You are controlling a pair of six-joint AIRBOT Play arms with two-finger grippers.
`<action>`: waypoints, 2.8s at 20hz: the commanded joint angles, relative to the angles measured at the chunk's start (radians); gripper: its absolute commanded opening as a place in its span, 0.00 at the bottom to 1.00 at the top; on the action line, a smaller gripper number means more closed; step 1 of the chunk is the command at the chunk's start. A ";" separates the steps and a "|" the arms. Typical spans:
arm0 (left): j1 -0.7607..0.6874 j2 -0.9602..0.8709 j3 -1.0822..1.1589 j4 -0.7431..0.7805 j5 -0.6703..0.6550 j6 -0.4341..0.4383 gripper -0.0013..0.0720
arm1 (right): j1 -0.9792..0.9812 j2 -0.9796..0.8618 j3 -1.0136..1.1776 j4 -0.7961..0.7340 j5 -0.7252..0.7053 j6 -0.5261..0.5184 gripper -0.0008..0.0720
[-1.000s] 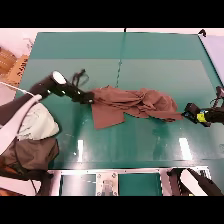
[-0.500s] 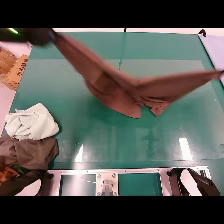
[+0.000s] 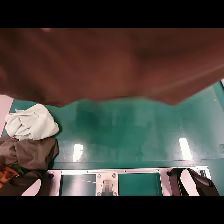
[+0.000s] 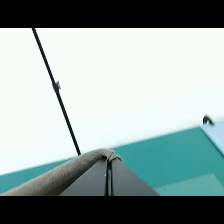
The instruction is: Fold the shirts.
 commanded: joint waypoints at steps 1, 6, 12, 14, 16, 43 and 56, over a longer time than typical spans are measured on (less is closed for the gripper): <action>0.000 0.031 0.021 0.022 -0.006 0.000 0.04 | 0.000 -0.009 0.046 -0.037 0.016 0.007 0.03; 0.000 -0.061 -0.208 -0.010 -0.023 0.008 0.04 | 0.001 -0.059 -0.238 0.048 0.022 -0.059 0.03; -0.016 -0.508 -0.343 -0.118 -0.006 0.042 0.04 | 0.003 -0.244 -0.739 0.077 -0.251 -0.142 0.03; -0.030 -0.669 -0.342 -0.118 0.070 0.049 0.04 | 0.003 -0.396 -0.778 0.124 -0.336 -0.190 0.03; -0.038 -0.784 -0.342 -0.128 0.150 0.048 0.04 | 0.003 -0.569 -0.745 0.220 -0.383 -0.251 0.03; -0.040 -0.991 -0.468 0.093 0.021 -0.046 0.04 | 0.022 -1.083 -0.458 0.091 -0.078 -0.315 0.03; -0.039 -0.982 -0.290 0.105 -0.359 -0.106 0.87 | -0.006 -0.997 -0.380 -0.050 0.129 -0.180 0.47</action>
